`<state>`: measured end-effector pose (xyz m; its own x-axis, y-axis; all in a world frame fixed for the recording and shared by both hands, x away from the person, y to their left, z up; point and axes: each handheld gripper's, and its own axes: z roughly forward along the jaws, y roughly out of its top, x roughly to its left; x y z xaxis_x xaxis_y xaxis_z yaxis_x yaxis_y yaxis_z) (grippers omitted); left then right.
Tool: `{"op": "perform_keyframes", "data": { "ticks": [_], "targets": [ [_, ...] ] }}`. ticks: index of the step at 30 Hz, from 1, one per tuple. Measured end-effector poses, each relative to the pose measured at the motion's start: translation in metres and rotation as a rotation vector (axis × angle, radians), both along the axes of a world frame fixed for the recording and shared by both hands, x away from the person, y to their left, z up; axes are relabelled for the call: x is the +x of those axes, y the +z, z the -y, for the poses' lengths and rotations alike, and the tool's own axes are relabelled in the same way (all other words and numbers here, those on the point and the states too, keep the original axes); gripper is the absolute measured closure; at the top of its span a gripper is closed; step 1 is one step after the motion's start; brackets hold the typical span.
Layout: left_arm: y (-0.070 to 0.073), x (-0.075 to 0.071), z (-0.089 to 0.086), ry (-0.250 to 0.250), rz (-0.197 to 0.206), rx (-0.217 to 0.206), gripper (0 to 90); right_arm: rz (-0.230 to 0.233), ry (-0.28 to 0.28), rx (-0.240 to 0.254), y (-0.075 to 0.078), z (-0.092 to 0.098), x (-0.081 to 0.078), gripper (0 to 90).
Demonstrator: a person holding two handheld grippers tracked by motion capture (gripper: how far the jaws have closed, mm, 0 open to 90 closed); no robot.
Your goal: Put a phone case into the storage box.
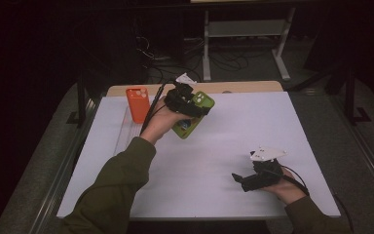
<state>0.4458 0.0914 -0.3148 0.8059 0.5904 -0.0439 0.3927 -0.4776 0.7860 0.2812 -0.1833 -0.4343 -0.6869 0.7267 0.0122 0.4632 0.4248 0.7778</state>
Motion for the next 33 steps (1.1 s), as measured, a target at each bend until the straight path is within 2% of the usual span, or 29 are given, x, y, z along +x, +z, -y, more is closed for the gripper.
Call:
{"op": "perform_keyframes", "data": {
  "ticks": [13,17,19,25,28,33],
  "targets": [
    [0.009,-0.001,-0.033,0.063,0.017,-0.018,16.1,0.002,0.001,-0.004,-0.001,0.000,0.000,0.0],
    [0.011,-0.002,-0.047,0.091,0.025,-0.026,16.1,0.008,0.006,-0.017,-0.001,0.000,0.001,0.0],
    [0.012,-0.001,-0.053,0.095,0.036,-0.015,16.1,0.004,0.004,-0.011,-0.001,0.000,0.001,0.0],
    [0.014,-0.003,-0.075,0.139,0.042,-0.022,16.1,-0.003,0.001,-0.011,-0.001,-0.001,0.001,0.0],
    [0.014,-0.003,-0.084,0.164,0.045,-0.034,16.1,0.008,0.009,-0.029,-0.002,0.000,0.002,0.0],
    [0.015,-0.003,-0.100,0.199,0.060,-0.031,16.1,-0.005,0.002,-0.010,-0.002,-0.001,0.001,0.0]
  ]
}}
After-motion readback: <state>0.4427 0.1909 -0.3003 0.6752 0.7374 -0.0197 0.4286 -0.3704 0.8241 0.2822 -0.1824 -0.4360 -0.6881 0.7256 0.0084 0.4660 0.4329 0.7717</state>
